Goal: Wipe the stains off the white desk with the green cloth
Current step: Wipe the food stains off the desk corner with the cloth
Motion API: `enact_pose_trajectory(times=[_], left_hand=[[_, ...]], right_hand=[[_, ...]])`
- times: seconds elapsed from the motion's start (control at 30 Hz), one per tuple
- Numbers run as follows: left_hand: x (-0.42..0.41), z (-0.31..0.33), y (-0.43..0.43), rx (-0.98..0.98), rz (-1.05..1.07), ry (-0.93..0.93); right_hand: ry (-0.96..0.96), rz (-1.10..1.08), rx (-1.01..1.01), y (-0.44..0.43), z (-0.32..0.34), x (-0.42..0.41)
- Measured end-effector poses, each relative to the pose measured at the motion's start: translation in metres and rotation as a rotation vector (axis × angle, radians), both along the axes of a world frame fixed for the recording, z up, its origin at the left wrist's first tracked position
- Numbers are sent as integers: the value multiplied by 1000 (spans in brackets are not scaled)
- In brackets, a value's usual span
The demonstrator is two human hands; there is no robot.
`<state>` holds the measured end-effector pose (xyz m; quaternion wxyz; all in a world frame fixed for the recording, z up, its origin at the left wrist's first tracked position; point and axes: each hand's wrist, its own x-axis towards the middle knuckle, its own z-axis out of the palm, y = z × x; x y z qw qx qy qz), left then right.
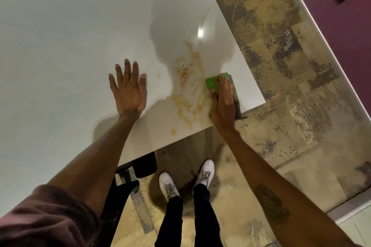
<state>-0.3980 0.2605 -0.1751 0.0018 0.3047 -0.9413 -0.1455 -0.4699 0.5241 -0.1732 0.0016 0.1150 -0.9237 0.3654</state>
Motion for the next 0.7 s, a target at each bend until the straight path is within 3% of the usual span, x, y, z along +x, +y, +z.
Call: enact_pose_trajectory(times=[0.1, 0.2, 0.3, 0.43, 0.7], left_hand=[[-2, -1, -2, -32, -7, 0], [-3, -3, -4, -29, -18, 1], [-5, -7, -8, -13, -18, -7], [-3, -12, -5, -132, -37, 3], [-5, -8, -5, -151, -33, -24]], right_hand=[[-65, -291, 14, -41, 2, 10], [-102, -445, 0, -69, 3, -2], [-33, -441, 27, -88, 2, -19], [49, -426, 99, -103, -2, -48], [-103, -273, 144, -128, 1, -128]])
